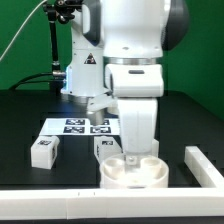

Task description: Assemble stool

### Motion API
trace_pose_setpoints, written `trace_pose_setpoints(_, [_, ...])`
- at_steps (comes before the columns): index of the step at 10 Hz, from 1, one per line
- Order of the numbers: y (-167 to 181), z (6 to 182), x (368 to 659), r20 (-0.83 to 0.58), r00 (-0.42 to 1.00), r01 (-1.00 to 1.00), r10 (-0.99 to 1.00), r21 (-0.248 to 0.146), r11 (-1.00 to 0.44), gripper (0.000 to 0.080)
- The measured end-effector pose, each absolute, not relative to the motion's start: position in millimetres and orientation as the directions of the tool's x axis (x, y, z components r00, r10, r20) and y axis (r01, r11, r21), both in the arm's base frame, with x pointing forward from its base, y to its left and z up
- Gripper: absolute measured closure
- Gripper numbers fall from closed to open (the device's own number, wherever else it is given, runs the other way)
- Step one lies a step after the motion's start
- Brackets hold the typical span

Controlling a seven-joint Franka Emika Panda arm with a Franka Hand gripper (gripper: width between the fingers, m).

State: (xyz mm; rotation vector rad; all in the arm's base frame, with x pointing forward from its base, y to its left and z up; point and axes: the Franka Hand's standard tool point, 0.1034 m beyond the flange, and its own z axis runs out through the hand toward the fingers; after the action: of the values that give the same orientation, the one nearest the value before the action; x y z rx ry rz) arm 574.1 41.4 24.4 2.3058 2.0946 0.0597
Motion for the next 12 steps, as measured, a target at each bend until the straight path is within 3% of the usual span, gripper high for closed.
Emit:
trace_pose_setpoints(4, [80.6, 14.0, 576.1, 0.029, 0.176, 0.983, 0.984, 0.053, -0.178, 0.0771])
trace_pose_setpoints(10, [95.6, 14.3, 577.2, 0.038, 0.265, 0.962, 0.963, 0.055, -0.267, 0.0771])
trace_pose_setpoints(11, [95.4, 14.3, 577.2, 0.038, 0.265, 0.962, 0.963, 0.055, -0.267, 0.0663])
trace_pose_setpoints(12, [95.4, 14.2, 577.1, 0.038, 0.265, 0.962, 0.963, 0.055, -0.267, 0.0663])
